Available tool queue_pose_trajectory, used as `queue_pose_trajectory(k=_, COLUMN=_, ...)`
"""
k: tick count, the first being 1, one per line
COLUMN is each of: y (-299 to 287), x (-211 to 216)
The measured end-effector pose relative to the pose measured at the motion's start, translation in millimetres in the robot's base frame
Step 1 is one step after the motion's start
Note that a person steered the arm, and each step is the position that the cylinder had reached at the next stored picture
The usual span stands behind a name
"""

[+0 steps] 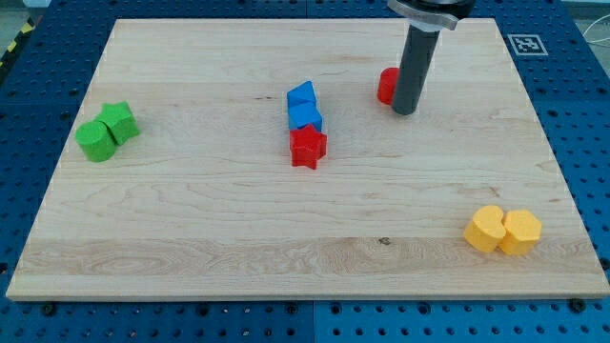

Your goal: Slide the red circle towards the blue triangle

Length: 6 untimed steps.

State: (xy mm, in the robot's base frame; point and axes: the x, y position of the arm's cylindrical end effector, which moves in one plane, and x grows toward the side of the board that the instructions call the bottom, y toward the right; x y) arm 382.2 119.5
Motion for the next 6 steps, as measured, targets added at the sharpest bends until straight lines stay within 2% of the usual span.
queue_pose_trajectory(k=1, y=-10.3, x=0.0)
queue_pose_trajectory(k=4, y=29.2, x=-16.8)
queue_pose_trajectory(k=6, y=20.7, x=-26.8)
